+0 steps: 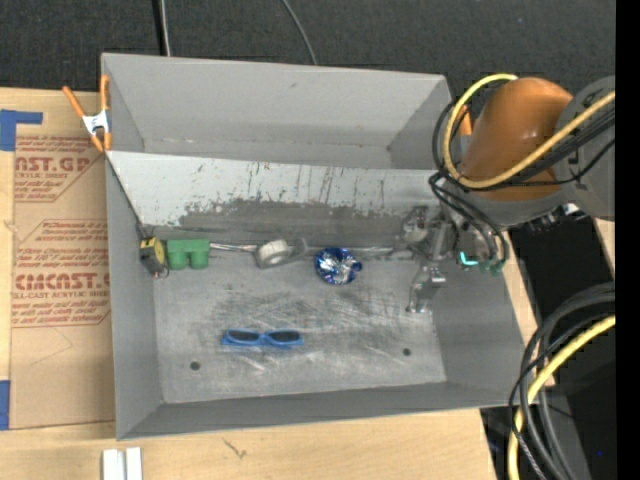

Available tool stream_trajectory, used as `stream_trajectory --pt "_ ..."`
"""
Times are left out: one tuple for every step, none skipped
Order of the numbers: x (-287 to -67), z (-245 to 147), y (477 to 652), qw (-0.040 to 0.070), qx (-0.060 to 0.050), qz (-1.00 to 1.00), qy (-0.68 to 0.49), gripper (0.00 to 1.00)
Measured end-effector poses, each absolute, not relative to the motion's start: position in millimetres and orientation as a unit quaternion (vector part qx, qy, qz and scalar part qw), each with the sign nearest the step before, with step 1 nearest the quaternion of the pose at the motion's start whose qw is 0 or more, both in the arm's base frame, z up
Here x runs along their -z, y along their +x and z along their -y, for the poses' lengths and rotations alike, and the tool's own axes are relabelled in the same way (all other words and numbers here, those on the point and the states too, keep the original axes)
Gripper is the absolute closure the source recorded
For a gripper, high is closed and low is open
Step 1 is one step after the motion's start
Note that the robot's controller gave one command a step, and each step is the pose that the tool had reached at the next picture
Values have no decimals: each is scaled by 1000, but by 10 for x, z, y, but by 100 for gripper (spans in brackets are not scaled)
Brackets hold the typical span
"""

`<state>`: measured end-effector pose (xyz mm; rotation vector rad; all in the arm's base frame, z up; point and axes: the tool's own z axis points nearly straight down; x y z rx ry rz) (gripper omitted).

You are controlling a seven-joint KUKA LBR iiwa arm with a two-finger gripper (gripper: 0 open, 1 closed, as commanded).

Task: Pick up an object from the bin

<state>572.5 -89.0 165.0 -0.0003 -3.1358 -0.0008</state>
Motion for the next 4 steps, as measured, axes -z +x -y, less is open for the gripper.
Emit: stream_trajectory --pt "-1011 381 5926 1 2 999 -32 0" --pt "-789 28 6029 -17 -5 1000 -22 0" --pt "-838 31 6068 -24 -4 999 -23 100" --pt "-2252 17 5940 -6 0 1000 -21 100"
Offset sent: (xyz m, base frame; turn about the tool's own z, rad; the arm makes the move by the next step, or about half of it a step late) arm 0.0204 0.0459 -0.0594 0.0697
